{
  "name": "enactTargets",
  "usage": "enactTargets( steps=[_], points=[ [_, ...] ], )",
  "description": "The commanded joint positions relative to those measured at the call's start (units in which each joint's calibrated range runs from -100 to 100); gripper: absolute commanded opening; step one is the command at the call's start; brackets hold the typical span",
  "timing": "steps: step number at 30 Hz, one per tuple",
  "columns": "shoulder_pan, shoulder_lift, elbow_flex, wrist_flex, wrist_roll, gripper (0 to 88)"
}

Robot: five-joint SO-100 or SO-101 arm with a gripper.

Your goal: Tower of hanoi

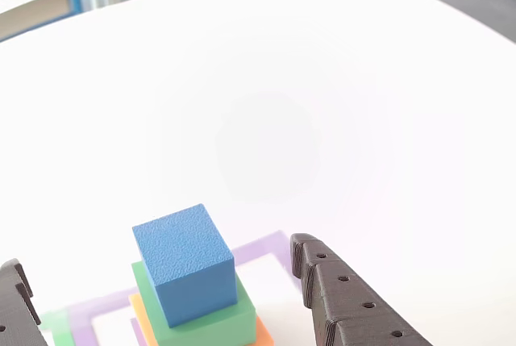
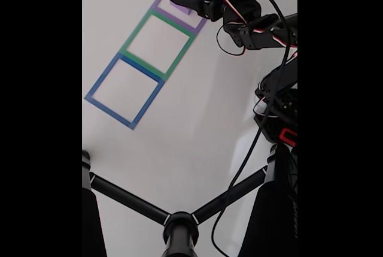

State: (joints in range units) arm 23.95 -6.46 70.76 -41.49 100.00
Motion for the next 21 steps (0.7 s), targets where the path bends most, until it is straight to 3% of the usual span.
enactTargets(
  steps=[1, 21],
  points=[
    [-0.8, 1.3, -4.4, -1.6, 0.0, 37.9],
    [-3.6, 3.1, -4.4, -1.6, 0.0, 33.4]
  ],
)
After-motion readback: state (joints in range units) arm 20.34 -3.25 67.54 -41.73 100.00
